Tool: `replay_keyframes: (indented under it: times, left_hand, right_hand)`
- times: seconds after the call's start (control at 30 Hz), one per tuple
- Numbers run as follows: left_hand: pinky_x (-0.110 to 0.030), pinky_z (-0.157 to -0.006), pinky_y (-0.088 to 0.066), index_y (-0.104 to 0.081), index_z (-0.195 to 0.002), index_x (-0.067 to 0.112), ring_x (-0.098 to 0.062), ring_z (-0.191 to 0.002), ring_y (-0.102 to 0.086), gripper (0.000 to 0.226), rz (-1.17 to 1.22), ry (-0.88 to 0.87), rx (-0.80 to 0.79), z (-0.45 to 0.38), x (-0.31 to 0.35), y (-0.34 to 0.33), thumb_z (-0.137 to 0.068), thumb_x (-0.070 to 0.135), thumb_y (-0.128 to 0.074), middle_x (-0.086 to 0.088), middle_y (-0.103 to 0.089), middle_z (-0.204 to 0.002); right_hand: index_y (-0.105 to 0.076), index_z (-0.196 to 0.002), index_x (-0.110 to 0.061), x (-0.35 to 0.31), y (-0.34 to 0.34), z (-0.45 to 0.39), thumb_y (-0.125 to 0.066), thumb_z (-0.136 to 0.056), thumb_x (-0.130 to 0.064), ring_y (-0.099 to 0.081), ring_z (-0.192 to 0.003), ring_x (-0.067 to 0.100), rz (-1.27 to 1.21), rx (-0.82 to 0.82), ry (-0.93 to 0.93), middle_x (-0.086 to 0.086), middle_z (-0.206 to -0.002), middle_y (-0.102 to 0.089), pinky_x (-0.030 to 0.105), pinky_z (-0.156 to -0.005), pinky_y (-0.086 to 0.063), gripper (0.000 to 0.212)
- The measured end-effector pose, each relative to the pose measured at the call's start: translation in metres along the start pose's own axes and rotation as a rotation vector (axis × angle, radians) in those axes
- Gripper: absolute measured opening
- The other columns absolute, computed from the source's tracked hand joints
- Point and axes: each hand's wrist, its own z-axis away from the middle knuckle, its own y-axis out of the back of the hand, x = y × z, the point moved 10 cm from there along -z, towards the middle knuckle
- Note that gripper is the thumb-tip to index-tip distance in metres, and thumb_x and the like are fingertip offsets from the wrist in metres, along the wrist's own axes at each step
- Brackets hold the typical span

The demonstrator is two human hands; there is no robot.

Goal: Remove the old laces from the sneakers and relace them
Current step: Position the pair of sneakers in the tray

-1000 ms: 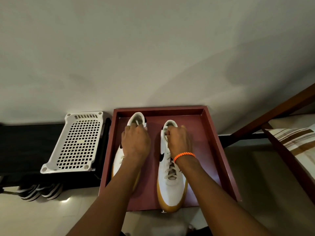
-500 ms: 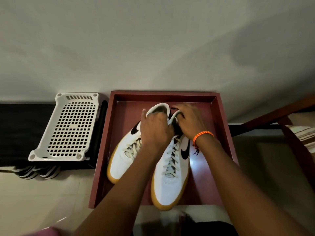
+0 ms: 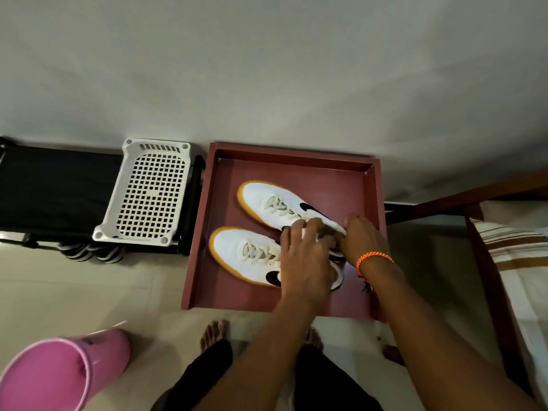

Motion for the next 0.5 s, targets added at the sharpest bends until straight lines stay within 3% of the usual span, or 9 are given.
replay_keyframes:
  times: [0.1, 0.2, 0.27, 0.33, 0.5]
  left_hand:
    - [-0.044, -0.103, -0.045, -0.054, -0.139, 0.022, -0.031, -0.13, -0.05, 0.054, 0.293, 0.788, 0.134, 0.073, -0.05, 0.017, -0.089, 0.02, -0.073, -0.007, -0.047, -0.143]
    - [-0.041, -0.096, -0.04, -0.034, -0.153, 0.006, -0.037, -0.13, -0.052, 0.079, 0.575, 1.297, -0.156, 0.13, -0.057, -0.018, -0.095, 0.041, -0.074, -0.015, -0.044, -0.141]
    - [-0.04, -0.098, -0.043, -0.033, -0.155, 0.004, -0.038, -0.131, -0.053, 0.073, 0.595, 1.391, -0.277, 0.146, -0.063, -0.04, -0.102, 0.043, -0.065, -0.017, -0.047, -0.142]
    - [-0.04, -0.099, -0.049, -0.035, -0.154, 0.001, -0.039, -0.125, -0.059, 0.061, 0.612, 1.363, -0.256, 0.147, -0.075, -0.052, -0.106, 0.032, -0.057, -0.021, -0.055, -0.14]
    - [-0.038, -0.09, -0.053, -0.042, -0.14, 0.007, -0.029, -0.113, -0.071, 0.044, 0.252, 1.178, -0.272, 0.141, -0.072, -0.025, -0.106, 0.034, -0.052, -0.007, -0.07, -0.125]
  right_hand:
    - [-0.051, -0.098, -0.018, -0.007, -0.015, 0.012, -0.067, -0.095, -0.042, -0.058, -0.084, 0.033, 0.07, -0.09, 0.0, 0.013, -0.108, -0.066, 0.035, -0.069, -0.041, 0.029]
    - [-0.053, -0.126, -0.019, -0.016, -0.039, 0.019, -0.062, -0.098, -0.032, -0.065, -0.095, 0.039, 0.108, -0.13, 0.061, 0.017, -0.111, -0.066, 0.037, -0.07, -0.044, 0.032]
    - [-0.05, -0.142, -0.021, -0.017, -0.048, 0.022, -0.057, -0.099, -0.019, -0.065, -0.103, 0.043, 0.116, -0.154, 0.062, 0.02, -0.116, -0.065, 0.04, -0.078, -0.049, 0.044]
    - [-0.051, -0.145, -0.022, -0.016, -0.053, 0.021, -0.055, -0.098, -0.015, -0.064, -0.104, 0.043, 0.081, -0.151, 0.052, 0.019, -0.117, -0.064, 0.042, -0.083, -0.051, 0.048]
    - [-0.052, -0.15, -0.018, -0.01, -0.037, 0.04, -0.055, -0.095, -0.006, -0.061, -0.111, 0.046, 0.017, -0.075, 0.039, 0.022, -0.123, -0.06, 0.047, -0.092, -0.051, 0.056]
